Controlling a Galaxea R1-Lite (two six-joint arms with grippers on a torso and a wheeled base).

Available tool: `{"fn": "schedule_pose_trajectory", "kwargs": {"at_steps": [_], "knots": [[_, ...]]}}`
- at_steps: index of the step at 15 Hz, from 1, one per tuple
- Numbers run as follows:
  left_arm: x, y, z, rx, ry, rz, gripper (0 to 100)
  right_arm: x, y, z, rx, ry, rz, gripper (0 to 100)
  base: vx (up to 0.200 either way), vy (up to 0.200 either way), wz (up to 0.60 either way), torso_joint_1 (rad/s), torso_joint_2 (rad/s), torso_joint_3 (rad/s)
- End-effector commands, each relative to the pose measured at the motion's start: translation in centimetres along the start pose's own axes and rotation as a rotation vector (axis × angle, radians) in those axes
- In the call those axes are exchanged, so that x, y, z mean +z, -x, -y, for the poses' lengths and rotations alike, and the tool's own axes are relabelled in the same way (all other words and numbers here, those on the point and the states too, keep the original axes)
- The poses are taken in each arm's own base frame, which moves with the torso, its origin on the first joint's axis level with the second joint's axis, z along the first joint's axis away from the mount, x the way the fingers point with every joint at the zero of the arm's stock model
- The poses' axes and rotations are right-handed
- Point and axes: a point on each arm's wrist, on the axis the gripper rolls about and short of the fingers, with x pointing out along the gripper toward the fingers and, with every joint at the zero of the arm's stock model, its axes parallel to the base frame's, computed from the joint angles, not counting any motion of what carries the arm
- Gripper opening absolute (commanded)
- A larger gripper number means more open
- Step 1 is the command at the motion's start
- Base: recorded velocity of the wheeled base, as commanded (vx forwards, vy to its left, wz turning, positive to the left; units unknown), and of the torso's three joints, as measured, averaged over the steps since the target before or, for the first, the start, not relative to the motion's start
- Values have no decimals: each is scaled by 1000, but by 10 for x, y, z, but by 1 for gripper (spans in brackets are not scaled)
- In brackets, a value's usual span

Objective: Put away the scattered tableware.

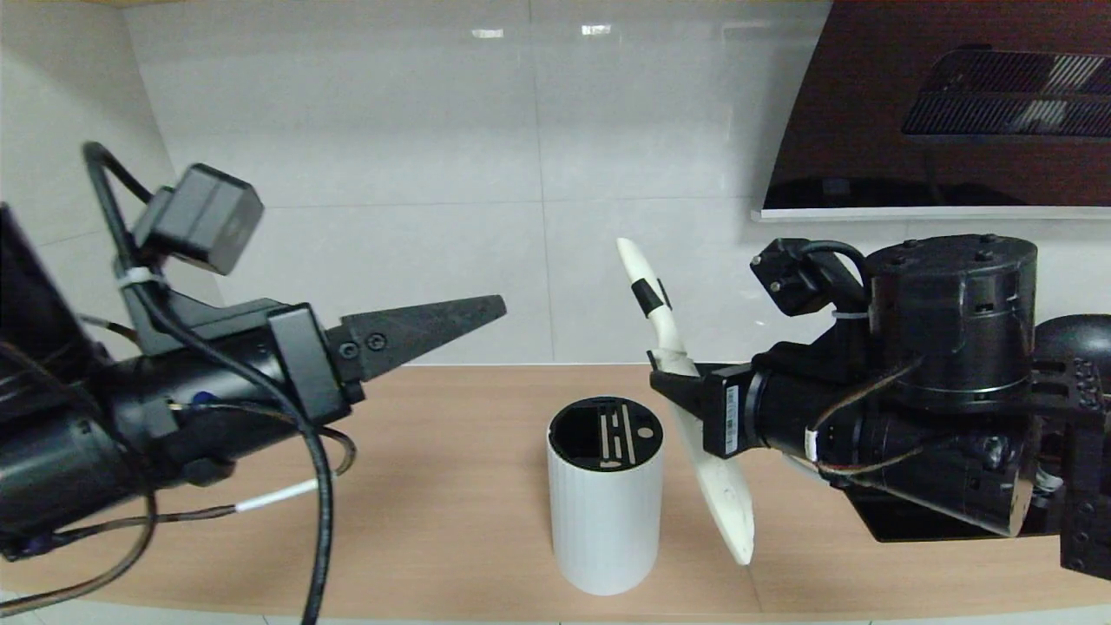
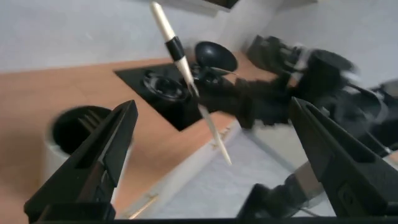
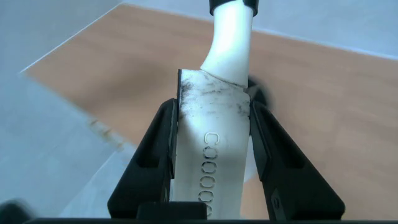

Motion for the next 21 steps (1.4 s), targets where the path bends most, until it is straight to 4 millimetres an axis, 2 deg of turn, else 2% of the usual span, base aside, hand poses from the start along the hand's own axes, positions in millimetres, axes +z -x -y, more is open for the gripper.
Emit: {"fn": "schedule_pose_trajectory", "kwargs": {"at_steps": [1, 5, 8, 12, 19, 20, 21], "knots": [[-25, -30, -19, 41, 86, -75, 100, -8, 0, -16, 38, -2, -17, 0, 0, 0, 0, 0, 0, 0], [-34, -53, -23, 73, 100, -18, 100, -15, 4, -35, 79, 3, -30, 0, 0, 0, 0, 0, 0, 0], [-44, -67, -17, 104, 99, -2, 100, -20, 5, -45, 92, 11, -40, 0, 0, 0, 0, 0, 0, 0], [-45, -70, -13, 87, 95, 2, 100, -27, 6, -56, 128, 9, -58, 0, 0, 0, 0, 0, 0, 0], [-49, -73, -17, 100, 97, 0, 100, -31, 9, -62, 147, 17, -65, 0, 0, 0, 0, 0, 0, 0], [-49, -73, -17, 99, 97, -1, 0, -31, 9, -62, 147, 17, -65, 0, 0, 0, 0, 0, 0, 0], [-49, -73, -17, 99, 95, -1, 0, -31, 9, -62, 147, 17, -65, 0, 0, 0, 0, 0, 0, 0]]}}
